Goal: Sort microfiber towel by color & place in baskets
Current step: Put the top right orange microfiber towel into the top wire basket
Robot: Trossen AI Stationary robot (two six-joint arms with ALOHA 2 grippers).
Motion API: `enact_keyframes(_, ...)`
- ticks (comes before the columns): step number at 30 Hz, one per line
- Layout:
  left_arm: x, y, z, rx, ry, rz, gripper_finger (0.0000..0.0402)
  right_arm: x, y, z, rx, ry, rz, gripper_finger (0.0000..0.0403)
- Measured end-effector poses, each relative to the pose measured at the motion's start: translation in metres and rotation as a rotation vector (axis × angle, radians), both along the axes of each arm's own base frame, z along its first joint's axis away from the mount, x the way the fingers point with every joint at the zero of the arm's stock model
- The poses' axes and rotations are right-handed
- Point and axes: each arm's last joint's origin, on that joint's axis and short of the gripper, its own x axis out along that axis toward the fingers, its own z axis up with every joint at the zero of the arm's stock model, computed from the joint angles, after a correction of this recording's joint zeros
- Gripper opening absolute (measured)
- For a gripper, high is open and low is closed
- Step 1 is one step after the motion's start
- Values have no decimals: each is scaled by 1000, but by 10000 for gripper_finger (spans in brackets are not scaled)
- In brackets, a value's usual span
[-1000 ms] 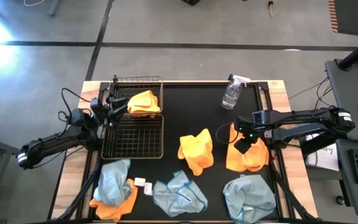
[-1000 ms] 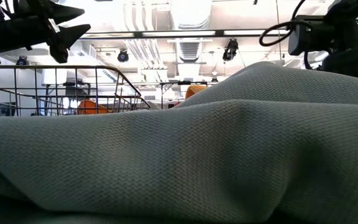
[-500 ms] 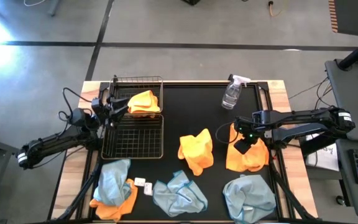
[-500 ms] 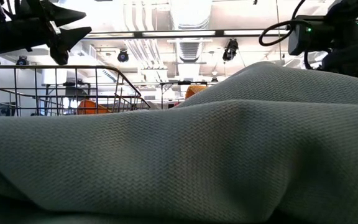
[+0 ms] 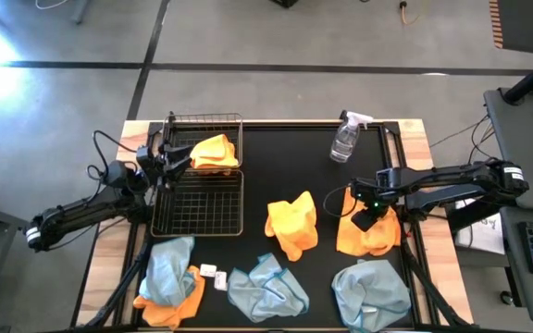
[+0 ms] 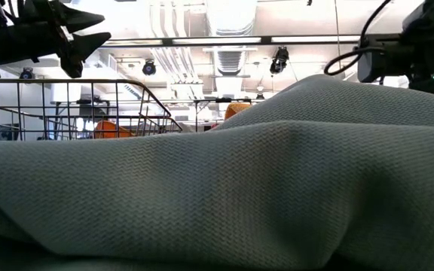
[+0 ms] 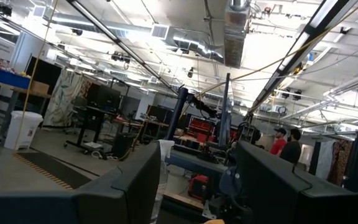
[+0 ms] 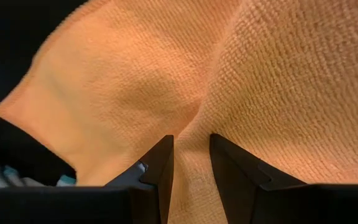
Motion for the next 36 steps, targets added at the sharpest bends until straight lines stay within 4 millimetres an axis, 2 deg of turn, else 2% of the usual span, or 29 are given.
enact_keyframes(10, 0, 0, 0, 22, 8, 11, 194, -11, 1, -15, 5, 61, -30, 100)
enact_keyframes(20, 0, 0, 0, 22, 8, 11, 194, -13, 2, -27, 8, 28, -33, 98)
enact_keyframes(32, 0, 0, 0, 21, 8, 13, 194, -9, 1, -24, 0, 0, -32, 17)
enact_keyframes(36, 0, 0, 0, 21, 8, 13, 194, -5, 1, -20, -2, -16, -31, 10)
